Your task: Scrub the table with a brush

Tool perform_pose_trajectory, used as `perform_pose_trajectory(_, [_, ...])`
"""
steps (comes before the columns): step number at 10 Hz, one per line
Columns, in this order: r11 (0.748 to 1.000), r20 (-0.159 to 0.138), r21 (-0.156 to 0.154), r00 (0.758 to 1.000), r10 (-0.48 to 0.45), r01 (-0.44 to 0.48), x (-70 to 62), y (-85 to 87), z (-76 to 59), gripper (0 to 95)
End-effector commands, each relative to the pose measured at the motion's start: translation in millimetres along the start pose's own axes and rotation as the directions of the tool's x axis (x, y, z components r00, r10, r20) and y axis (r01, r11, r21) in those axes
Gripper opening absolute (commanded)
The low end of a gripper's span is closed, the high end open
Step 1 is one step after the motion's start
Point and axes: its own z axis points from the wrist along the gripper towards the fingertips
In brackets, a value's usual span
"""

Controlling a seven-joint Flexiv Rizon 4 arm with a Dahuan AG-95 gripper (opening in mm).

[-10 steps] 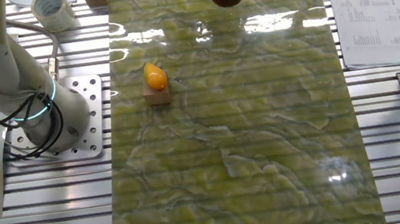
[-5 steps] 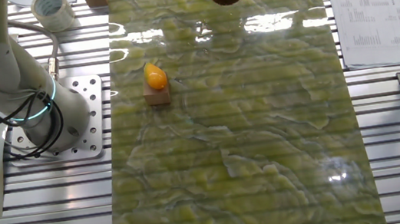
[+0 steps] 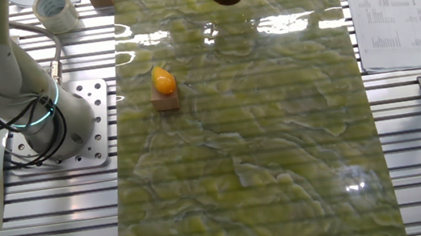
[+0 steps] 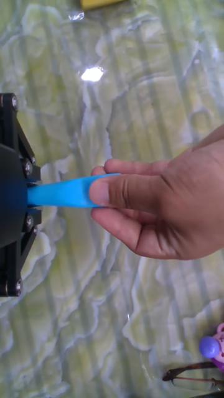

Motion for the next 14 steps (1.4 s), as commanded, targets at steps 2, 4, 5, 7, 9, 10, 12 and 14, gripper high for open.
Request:
perform_pose_trajectory(2, [1.0, -0.029, 0.012, 1.0, 0.011, -0.01, 3.8, 1.6, 0.0, 0.0])
perform_pose_trajectory(4, [1.0, -0.022, 0.01, 1.0, 0.011, -0.011, 5.9, 1.5, 0.0, 0.0])
perform_pose_trajectory(5, [1.0, -0.02, 0.014, 1.0, 0.01, -0.01, 6.7, 1.6, 0.6, 0.0])
perform_pose_trajectory(7, [1.0, -0.001, 0.015, 1.0, 0.006, -0.006, 13.2, -0.7, 3.8, 0.0])
perform_pose_trajectory(9, [1.0, 0.006, 0.013, 1.0, 0.019, -0.019, 18.0, -2.2, 5.4, 0.0])
perform_pose_trajectory(10, [0.999, 0.005, 0.02, 0.999, 0.038, -0.039, 20.3, -2.7, 5.4, 0.0])
perform_pose_trajectory(12, [0.998, 0.007, 0.029, 0.999, 0.048, -0.048, 23.4, -3.8, 7.2, 0.0])
perform_pose_trajectory(14, [0.999, 0.007, 0.032, 0.999, 0.043, -0.044, 28.3, -5.4, 10.8, 0.0])
